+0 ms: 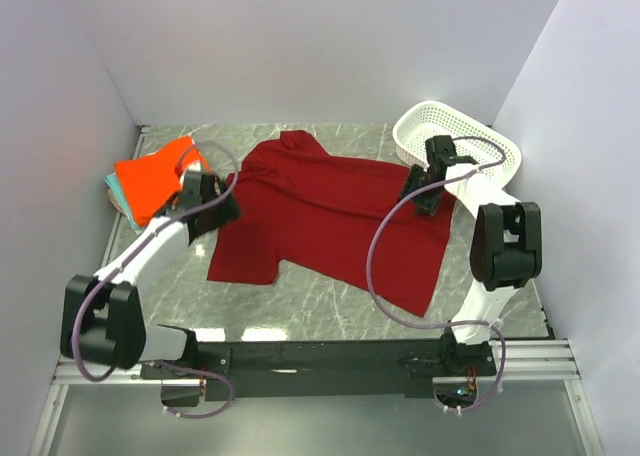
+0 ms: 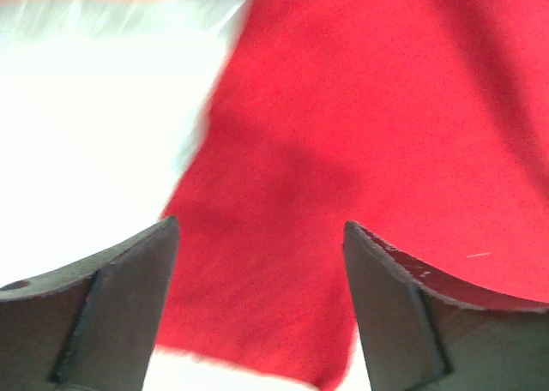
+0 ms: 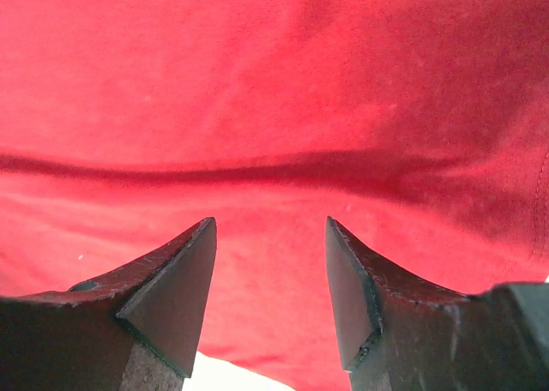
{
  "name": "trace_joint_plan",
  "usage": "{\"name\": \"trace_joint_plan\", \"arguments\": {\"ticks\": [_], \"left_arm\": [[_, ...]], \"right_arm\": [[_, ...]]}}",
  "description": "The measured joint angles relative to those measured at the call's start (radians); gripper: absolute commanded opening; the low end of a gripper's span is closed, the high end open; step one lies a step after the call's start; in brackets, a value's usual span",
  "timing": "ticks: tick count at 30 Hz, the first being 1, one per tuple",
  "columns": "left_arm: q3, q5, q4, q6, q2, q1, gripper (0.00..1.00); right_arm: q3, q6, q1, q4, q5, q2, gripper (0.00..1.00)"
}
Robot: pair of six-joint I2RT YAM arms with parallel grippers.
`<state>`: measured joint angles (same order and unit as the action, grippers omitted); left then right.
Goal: Fold and stack the t-shirts
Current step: Flatten the tshirt out
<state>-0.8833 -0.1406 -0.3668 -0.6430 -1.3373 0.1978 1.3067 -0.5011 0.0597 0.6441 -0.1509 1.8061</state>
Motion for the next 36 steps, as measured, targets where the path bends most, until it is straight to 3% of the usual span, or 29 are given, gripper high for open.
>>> {"name": "trace_joint_plan", "arguments": {"ticks": [6, 10, 18, 31, 36], "left_arm": [[0.232, -0.071, -0.099, -0.116, 0.157, -0.015, 0.65], [0.308, -0.075, -0.111, -0.171, 0.253, -0.049, 0.61], [0.419, -0.038, -0.093, -0.211, 0.274, -0.127, 0.43], [0.419, -0.009, -0.060, -0.212, 0.249, -0.136, 0.40], [0.418, -0.010, -0.061, -0.217, 0.242, -0.136, 0.35]], "right_arm": [[-0.043, 0.001, 0.000, -0.006, -0.018, -0.076, 0.60], [-0.100, 0.001, 0.000, -0.005, -0.026, -0.128, 0.60], [-0.171, 0.001, 0.000, -0.006, -0.028, -0.168, 0.60], [-0.182, 0.001, 0.000, -0.008, -0.026, -0.213, 0.60], [-0.184, 0.001, 0.000, -0.008, -0.026, -0.215, 0.60]]}}
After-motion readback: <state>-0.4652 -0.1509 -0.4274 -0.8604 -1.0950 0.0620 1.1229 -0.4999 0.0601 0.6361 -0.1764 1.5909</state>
